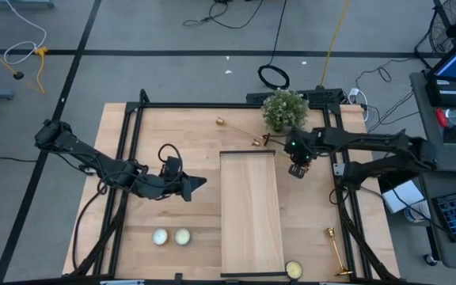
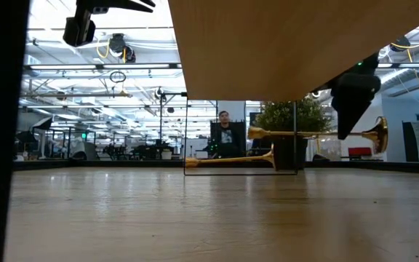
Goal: Pick & Place candle stick holders
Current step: Put the top right gold candle holder on the shelf
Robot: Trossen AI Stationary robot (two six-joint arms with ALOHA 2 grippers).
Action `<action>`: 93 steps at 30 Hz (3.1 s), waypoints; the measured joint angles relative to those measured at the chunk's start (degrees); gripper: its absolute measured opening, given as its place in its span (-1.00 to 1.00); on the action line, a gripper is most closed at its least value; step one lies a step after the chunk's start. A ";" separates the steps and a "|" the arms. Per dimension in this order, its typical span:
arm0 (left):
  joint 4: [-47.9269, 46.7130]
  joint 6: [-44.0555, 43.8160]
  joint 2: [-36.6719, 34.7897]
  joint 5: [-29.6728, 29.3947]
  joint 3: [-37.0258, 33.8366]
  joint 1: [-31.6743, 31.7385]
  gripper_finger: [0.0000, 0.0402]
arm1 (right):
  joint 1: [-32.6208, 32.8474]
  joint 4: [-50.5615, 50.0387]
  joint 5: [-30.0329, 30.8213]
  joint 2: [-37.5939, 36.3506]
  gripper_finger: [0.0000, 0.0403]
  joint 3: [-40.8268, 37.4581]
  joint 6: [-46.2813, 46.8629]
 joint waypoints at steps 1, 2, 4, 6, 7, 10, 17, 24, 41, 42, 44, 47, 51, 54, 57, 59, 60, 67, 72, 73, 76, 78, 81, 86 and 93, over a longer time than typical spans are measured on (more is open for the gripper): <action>-0.13 0.00 0.00 -0.01 0.00 0.00 -0.85 | 0.46 -0.12 0.04 -0.33 -0.92 0.00 0.46; -0.29 0.00 0.01 -0.01 0.00 0.00 -0.85 | 0.91 -0.03 0.12 -0.72 -0.92 0.00 0.88; -0.40 0.00 0.02 -0.01 0.00 0.00 -0.85 | 1.78 0.52 0.10 -1.45 -0.93 0.00 1.52; -0.61 0.00 0.02 -0.03 0.00 0.00 -0.85 | 2.31 0.82 0.17 -1.68 -0.93 0.68 2.36; -0.65 0.00 0.02 -0.03 0.00 0.00 -0.85 | 2.50 0.88 0.21 -1.65 -0.93 1.32 2.42; -0.68 0.00 0.02 -0.03 0.00 0.00 -0.85 | 3.11 0.84 1.68 -1.64 -0.93 4.10 2.43; -0.68 -0.06 0.02 -0.01 0.00 0.00 -0.85 | 3.68 -1.56 11.31 -1.64 -0.93 13.63 0.54; -0.66 -0.22 0.02 0.01 0.00 0.00 -0.85 | 3.68 -1.83 17.28 -1.64 -0.93 24.47 -0.66; -0.70 0.22 0.02 -0.12 0.02 0.00 -0.85 | 15.55 32.95 16.68 -6.84 -0.93 25.64 8.72; -0.70 0.21 0.02 -0.12 0.01 0.00 -0.85 | 16.82 35.38 16.70 -7.14 -0.93 24.53 8.94; -0.69 0.19 0.02 -0.12 0.01 0.00 -0.85 | 19.44 39.83 17.76 -7.68 -0.93 21.76 9.58; -0.70 0.15 0.02 -0.10 0.02 0.00 -0.85 | 24.08 45.66 23.65 -8.49 -0.93 16.48 10.51; -0.68 -0.24 0.02 0.10 0.02 0.00 -0.85 | 30.83 55.71 34.25 -8.93 -0.93 8.56 10.92; -0.70 -0.47 0.02 0.45 0.02 0.00 -0.85 | 35.51 64.24 42.23 -8.92 -0.93 3.45 8.80; -0.70 -0.53 0.02 1.50 0.02 0.00 -0.85 | 39.74 71.98 49.25 -8.22 -0.93 -0.83 5.66; -0.70 -0.64 0.02 1.98 0.02 0.00 -0.85 | 42.23 75.73 53.05 -7.35 -0.93 -2.89 3.24; -0.70 -0.82 0.02 2.20 0.02 0.00 -0.85 | 43.30 76.77 55.07 -6.86 -0.93 -3.59 2.57; -0.74 -1.78 0.02 3.16 0.02 0.00 -0.85 | 46.17 78.29 62.90 -1.17 -0.93 -5.64 3.36; -0.72 -2.63 0.02 3.25 0.02 0.67 -0.85 | 45.93 84.68 63.17 5.15 -0.93 -7.06 3.93; -0.72 -2.93 0.02 3.26 0.02 0.75 -0.85 | 45.93 86.76 63.22 6.13 -0.93 -7.13 3.29; -0.74 -3.13 0.02 3.27 0.02 0.74 -0.85 | 45.91 91.95 63.21 8.07 -0.93 -7.13 0.43; -0.89 -3.28 0.02 3.80 0.02 0.74 -0.85 | 45.63 93.59 63.18 8.95 -0.93 -7.12 -0.59; -1.16 -3.31 0.02 5.14 0.02 0.74 -0.85 | 45.06 93.97 63.25 9.94 -0.93 -7.11 -0.12; -2.23 -4.97 0.02 6.79 0.02 0.74 -0.85 | 44.01 94.01 64.32 12.52 -0.93 -7.11 -1.27; -4.17 -6.99 0.02 8.32 0.02 0.74 -0.85 | 43.27 99.81 64.82 16.63 -0.93 -7.08 -1.58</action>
